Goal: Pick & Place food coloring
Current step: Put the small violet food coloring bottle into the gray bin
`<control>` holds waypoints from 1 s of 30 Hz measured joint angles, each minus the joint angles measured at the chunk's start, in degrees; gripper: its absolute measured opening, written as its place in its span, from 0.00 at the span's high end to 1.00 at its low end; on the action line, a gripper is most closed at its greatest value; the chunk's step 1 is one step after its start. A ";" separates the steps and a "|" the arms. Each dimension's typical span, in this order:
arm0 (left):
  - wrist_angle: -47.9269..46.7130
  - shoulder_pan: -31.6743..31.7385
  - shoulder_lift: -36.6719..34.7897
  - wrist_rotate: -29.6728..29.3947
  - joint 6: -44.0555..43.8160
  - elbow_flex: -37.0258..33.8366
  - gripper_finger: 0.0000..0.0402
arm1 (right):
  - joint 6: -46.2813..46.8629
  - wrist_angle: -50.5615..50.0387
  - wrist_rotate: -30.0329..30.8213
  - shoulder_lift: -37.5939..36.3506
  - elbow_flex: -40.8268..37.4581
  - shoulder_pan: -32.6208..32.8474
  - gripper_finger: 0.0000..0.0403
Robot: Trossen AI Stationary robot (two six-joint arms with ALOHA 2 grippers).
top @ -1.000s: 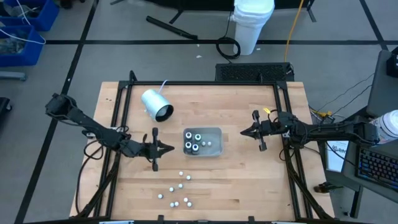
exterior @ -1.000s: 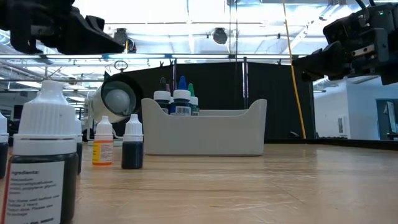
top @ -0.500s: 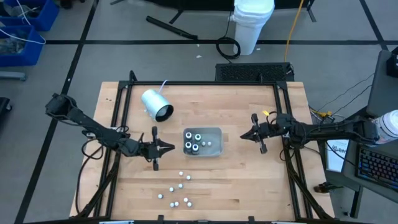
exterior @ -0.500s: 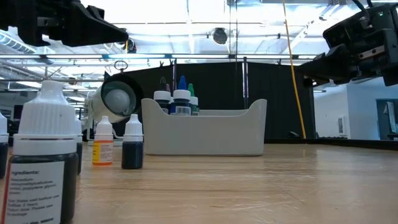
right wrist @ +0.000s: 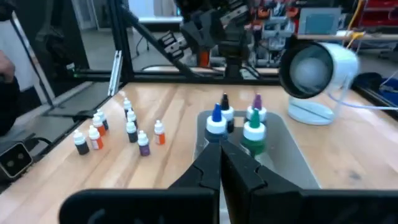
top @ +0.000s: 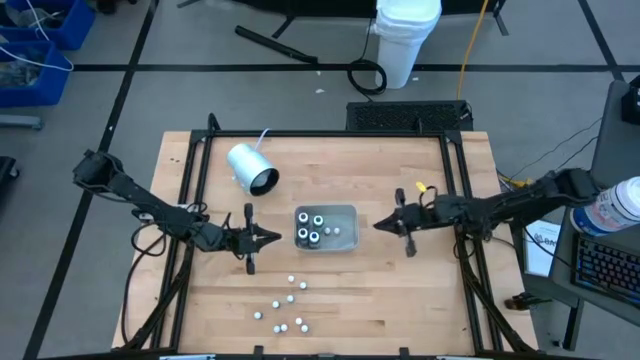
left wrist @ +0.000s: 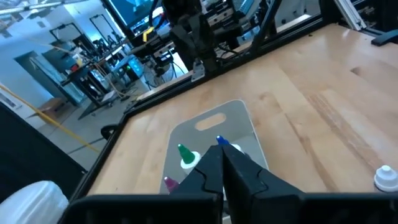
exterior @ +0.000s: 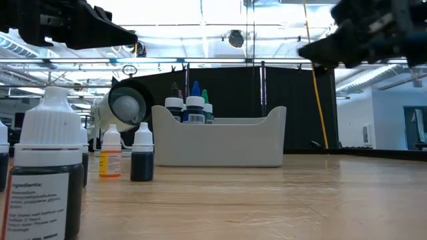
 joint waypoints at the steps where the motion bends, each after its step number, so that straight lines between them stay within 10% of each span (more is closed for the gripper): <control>1: -0.01 0.00 0.00 0.00 -0.51 0.00 0.99 | 0.00 0.09 0.17 2.71 1.95 0.58 1.00; 20: -3.16 0.00 0.02 0.09 -2.28 0.02 0.88 | -10.02 -35.88 -2.89 46.96 59.33 7.74 1.00; 30: -4.87 0.00 0.02 0.09 -3.76 0.02 0.88 | -6.55 -36.02 -3.04 59.58 67.84 8.57 1.00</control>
